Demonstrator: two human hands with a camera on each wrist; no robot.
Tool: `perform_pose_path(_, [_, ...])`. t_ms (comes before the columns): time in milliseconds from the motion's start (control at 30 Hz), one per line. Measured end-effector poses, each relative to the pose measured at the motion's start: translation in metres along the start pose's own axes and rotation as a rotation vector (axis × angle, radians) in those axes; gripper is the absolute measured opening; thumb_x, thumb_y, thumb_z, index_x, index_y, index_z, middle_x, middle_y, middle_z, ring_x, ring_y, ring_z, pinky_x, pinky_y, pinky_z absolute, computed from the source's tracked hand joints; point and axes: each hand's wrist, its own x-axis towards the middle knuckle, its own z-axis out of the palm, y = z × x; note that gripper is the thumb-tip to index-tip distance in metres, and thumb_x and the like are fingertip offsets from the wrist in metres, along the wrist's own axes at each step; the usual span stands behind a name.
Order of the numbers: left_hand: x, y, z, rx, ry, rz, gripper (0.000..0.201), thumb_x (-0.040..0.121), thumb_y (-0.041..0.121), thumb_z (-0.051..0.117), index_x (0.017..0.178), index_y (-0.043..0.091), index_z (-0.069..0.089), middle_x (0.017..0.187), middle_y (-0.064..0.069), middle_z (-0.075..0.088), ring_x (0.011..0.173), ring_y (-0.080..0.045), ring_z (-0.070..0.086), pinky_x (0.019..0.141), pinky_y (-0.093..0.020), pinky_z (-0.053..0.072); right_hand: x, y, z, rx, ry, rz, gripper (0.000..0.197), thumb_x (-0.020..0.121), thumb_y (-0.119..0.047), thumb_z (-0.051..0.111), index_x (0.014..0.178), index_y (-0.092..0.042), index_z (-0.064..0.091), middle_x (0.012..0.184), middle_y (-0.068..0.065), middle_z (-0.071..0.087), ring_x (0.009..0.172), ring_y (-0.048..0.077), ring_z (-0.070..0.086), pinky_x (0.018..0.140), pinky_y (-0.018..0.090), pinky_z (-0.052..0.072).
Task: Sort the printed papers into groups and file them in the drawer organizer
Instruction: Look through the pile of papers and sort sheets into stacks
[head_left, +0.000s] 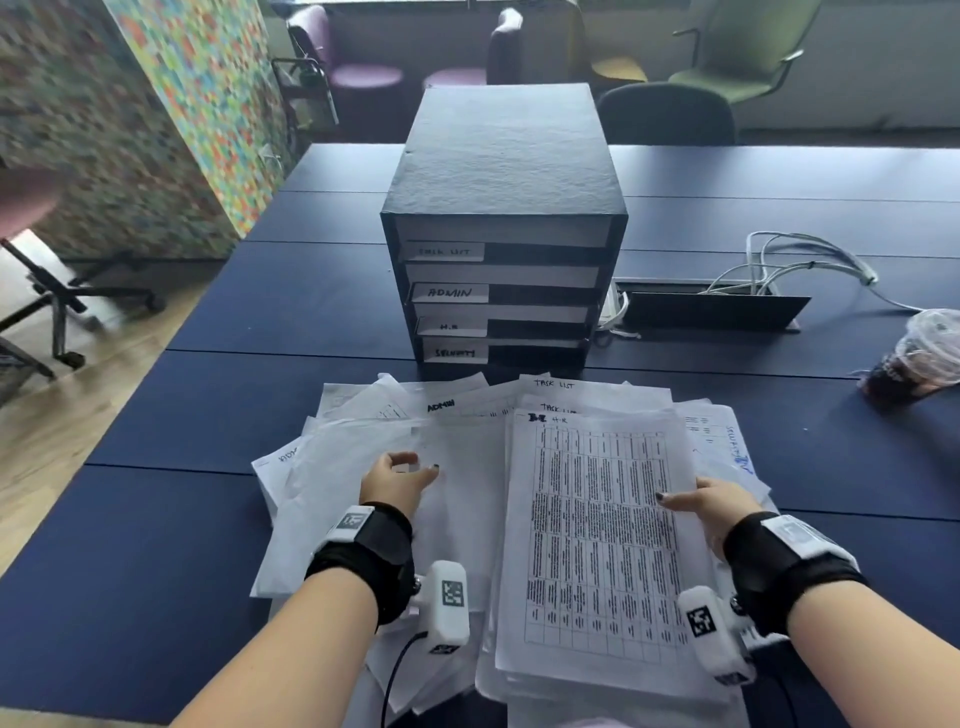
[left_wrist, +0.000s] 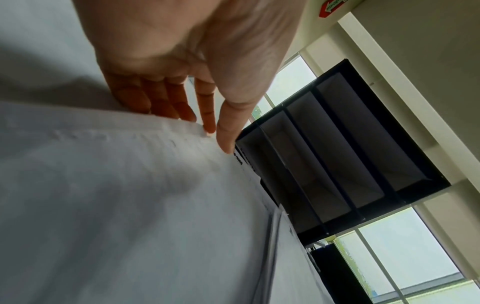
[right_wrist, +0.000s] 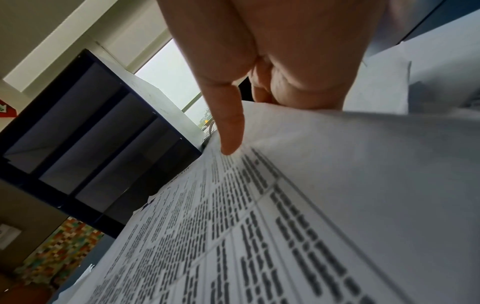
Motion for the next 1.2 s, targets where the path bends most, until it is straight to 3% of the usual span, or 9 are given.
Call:
perform_pose_path(133, [-0.007,0.001,-0.001,-0.019,-0.015,-0.018,0.045,0.075,0.019,0.078,0.112,0.011,0.055,0.11,-0.009,0.06,0.088,-0.021,0.053,0.072,-0.026,0.038,0.011,0.01,0.0,0.073,-0.04,0.025,0.025,0.07,0.007,0.072,0.093,0.004,0.064,0.104,0.024,0.066,0.106,0.038,0.06,0.103,0.051,0.04])
perform_pose_path(233, [-0.011,0.002,-0.003,-0.042,-0.026,-0.035,0.048,0.077,0.021,0.077,0.116,0.01,0.053,0.106,-0.007,0.057,0.089,-0.02,0.051,0.073,-0.025,0.035,0.019,0.015,0.0,0.106,-0.052,0.018,0.053,0.06,-0.006,0.083,0.106,0.007,0.061,0.111,0.024,0.064,0.109,0.037,0.059,0.104,0.051,0.04])
perform_pose_path(333, [-0.011,0.004,-0.004,-0.01,-0.055,0.01,0.039,0.078,0.029,0.075,0.11,0.013,0.06,0.107,-0.009,0.064,0.086,-0.021,0.055,0.071,-0.025,0.037,0.016,0.012,0.001,0.09,-0.058,0.02,0.016,0.074,0.009,0.067,0.087,0.0,0.064,0.106,0.025,0.064,0.106,0.038,0.059,0.103,0.051,0.04])
perform_pose_path(467, [-0.017,0.008,0.0,-0.06,-0.179,0.046,0.028,0.085,0.03,0.069,0.107,0.014,0.063,0.094,0.0,0.065,0.07,-0.011,0.055,0.054,-0.014,0.041,0.023,0.015,0.003,0.065,-0.028,-0.011,0.017,0.074,0.009,0.067,0.08,-0.008,0.066,0.102,0.023,0.066,0.103,0.037,0.061,0.101,0.052,0.041])
perform_pose_path(567, [-0.02,0.008,0.002,-0.158,-0.2,0.064,0.023,0.081,0.026,0.073,0.097,0.011,0.067,0.09,-0.003,0.067,0.07,-0.013,0.057,0.056,-0.014,0.044,0.029,0.021,0.003,0.041,-0.009,-0.017,0.017,0.073,0.007,0.069,0.083,-0.007,0.067,0.101,0.022,0.067,0.102,0.037,0.061,0.1,0.052,0.042])
perform_pose_path(700, [-0.019,0.009,-0.004,-0.259,-0.128,0.041,0.016,0.079,0.011,0.074,0.073,0.014,0.06,0.069,-0.002,0.06,0.055,-0.014,0.054,0.049,-0.015,0.045,0.029,0.021,0.004,0.089,0.012,-0.025,0.032,0.078,0.011,0.062,0.109,0.006,0.062,0.105,0.021,0.064,0.1,0.032,0.058,0.103,0.049,0.04])
perform_pose_path(767, [-0.014,0.008,-0.008,-0.224,-0.128,0.06,0.018,0.079,0.012,0.074,0.068,0.016,0.06,0.069,-0.004,0.059,0.061,-0.019,0.051,0.058,-0.023,0.045,0.029,0.021,0.005,0.113,0.021,-0.04,0.038,0.08,0.011,0.06,0.117,0.006,0.057,0.105,0.019,0.062,0.101,0.03,0.056,0.105,0.047,0.037])
perform_pose_path(1033, [0.011,0.031,-0.039,-0.188,0.083,0.197,0.024,0.083,0.014,0.069,0.067,0.018,0.052,0.066,0.001,0.054,0.062,-0.019,0.045,0.055,-0.027,0.036,0.031,0.025,0.005,0.078,0.059,-0.133,0.039,0.083,0.001,0.063,0.122,0.0,0.057,0.107,0.015,0.064,0.107,0.032,0.057,0.106,0.049,0.037])
perform_pose_path(1200, [-0.005,0.078,-0.069,-0.29,0.29,0.478,0.018,0.082,0.009,0.071,0.079,0.02,0.056,0.067,0.009,0.054,0.061,-0.005,0.046,0.054,-0.008,0.037,0.035,0.027,0.004,0.071,0.061,-0.099,0.037,0.083,0.0,0.064,0.12,-0.001,0.058,0.103,0.015,0.065,0.105,0.033,0.059,0.104,0.05,0.039])
